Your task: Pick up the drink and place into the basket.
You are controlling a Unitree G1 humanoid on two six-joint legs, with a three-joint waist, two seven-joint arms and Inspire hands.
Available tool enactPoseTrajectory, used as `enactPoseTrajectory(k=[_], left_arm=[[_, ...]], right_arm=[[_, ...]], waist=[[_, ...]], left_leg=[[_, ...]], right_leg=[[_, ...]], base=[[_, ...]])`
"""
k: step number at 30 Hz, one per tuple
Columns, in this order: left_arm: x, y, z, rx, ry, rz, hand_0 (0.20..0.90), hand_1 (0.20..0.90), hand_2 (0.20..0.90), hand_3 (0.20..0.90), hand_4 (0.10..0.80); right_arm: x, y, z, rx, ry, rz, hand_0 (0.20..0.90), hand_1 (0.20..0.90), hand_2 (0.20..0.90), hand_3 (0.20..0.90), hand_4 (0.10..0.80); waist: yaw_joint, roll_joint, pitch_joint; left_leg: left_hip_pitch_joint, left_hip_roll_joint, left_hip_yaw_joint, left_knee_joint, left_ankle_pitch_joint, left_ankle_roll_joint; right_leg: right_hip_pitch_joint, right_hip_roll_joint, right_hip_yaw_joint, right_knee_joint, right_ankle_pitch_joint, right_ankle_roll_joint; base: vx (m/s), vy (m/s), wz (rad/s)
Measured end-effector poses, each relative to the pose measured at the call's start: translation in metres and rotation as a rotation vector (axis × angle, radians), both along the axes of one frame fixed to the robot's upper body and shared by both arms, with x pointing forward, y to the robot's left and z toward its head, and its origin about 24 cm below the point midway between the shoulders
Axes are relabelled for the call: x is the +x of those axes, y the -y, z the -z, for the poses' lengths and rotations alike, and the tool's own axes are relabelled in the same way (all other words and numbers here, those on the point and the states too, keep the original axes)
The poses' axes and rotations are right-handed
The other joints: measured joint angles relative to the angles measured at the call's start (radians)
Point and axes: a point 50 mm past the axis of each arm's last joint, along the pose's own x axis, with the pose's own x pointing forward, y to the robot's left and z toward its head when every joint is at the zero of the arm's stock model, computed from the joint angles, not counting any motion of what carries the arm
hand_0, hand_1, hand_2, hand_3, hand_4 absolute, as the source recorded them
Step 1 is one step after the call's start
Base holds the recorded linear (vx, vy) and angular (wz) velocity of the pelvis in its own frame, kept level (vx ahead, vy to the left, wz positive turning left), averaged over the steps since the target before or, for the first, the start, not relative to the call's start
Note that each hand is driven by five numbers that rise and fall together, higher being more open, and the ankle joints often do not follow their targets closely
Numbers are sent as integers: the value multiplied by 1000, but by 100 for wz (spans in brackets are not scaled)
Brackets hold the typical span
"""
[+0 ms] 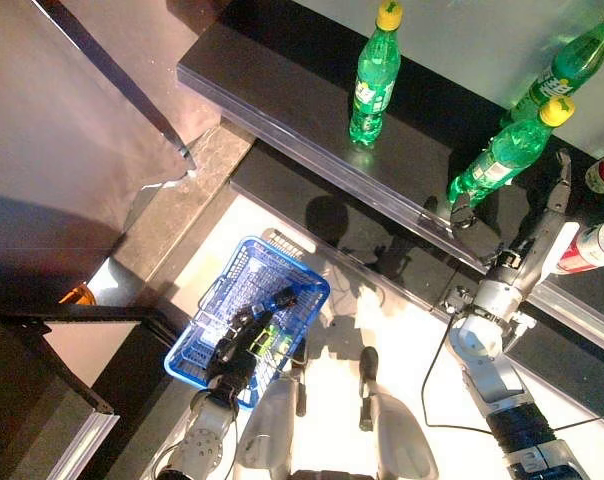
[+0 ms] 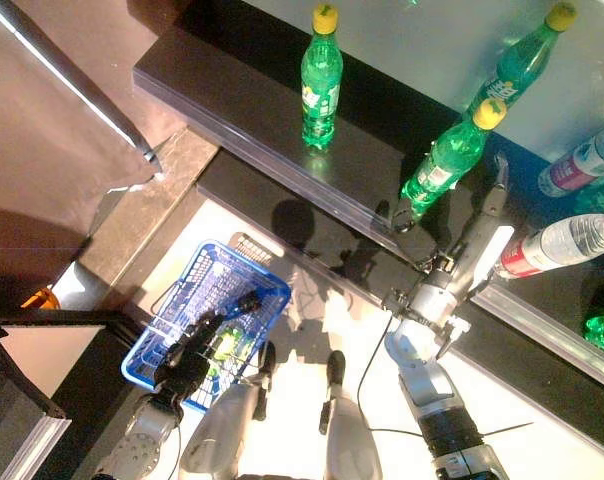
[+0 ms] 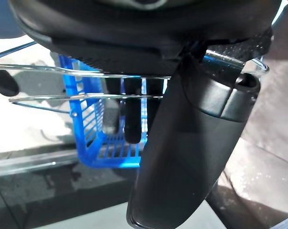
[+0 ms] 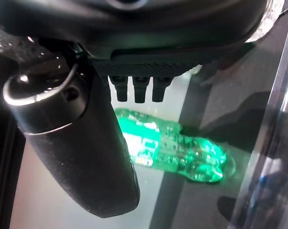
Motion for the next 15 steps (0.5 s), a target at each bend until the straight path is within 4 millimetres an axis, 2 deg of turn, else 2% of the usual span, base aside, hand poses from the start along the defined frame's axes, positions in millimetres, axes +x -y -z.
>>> enactPoseTrajectory(k=[7,15], left_arm=[[1,-4,-1,3,3,-11,300,300,300,200,100],[12,-6,-8,1,12,25,300,300,300,200,100]], right_arm=[[2,10,3,41,-8,71,900,900,900,900,800],[23,34,4,300,-38,85,900,900,900,900,800]], waist=[[20,1,1],[48,8,3]], left_leg=[[-28,10,-3,111,-59,-4],[-71,9,-29,167,-69,-11]], right_leg=[[-47,1,0,150,-76,-8],[-89,3,-24,226,-106,-16]], base=[[100,-44,2],[13,-65,8]])
